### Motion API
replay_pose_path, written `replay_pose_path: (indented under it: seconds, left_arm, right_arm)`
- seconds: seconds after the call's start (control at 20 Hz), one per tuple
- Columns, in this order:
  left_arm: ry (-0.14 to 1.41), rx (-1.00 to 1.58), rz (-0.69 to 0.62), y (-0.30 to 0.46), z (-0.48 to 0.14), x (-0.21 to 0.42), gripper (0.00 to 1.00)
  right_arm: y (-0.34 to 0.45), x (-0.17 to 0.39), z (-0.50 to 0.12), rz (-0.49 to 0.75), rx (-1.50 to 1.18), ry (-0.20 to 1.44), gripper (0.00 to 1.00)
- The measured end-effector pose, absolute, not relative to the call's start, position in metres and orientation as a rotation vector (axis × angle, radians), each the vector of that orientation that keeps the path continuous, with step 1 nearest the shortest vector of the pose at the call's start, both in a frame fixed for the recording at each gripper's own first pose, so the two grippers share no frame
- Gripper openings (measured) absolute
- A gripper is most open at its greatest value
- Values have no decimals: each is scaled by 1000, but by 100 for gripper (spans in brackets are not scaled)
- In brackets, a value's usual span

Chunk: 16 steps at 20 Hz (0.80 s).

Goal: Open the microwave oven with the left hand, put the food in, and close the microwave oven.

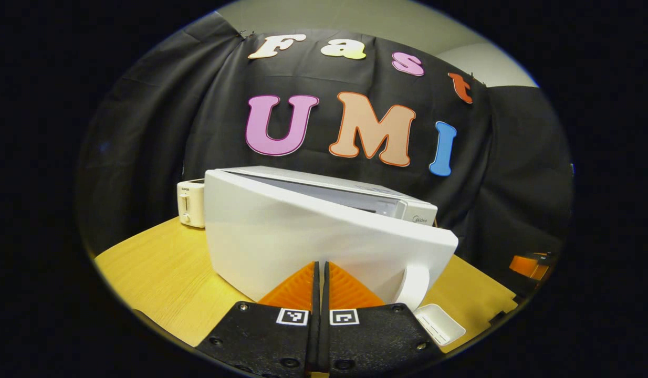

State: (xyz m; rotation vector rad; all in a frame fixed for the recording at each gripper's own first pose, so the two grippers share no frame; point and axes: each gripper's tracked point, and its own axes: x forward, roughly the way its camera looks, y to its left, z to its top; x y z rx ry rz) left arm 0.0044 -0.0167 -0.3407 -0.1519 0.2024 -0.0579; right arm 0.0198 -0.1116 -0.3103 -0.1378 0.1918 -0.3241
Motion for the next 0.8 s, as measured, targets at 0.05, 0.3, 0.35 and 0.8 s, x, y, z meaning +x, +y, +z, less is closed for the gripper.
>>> replay_pose_path:
  seconds: [0.05,0.3,0.35,0.8]
  left_arm:
    - [204,-151,-70,-22,-341,9,1]
    - [202,-137,-103,-44,-339,31,1]
    - [204,-140,-106,-48,-340,35,1]
    - [203,-154,-107,-65,-338,72,1]
  right_arm:
    - [-112,19,-310,-324,-142,195,93]
    - [-118,17,-310,-333,-133,191,93]
    - [-119,16,-309,-335,-136,192,93]
    - [-129,18,-313,-335,-146,205,93]
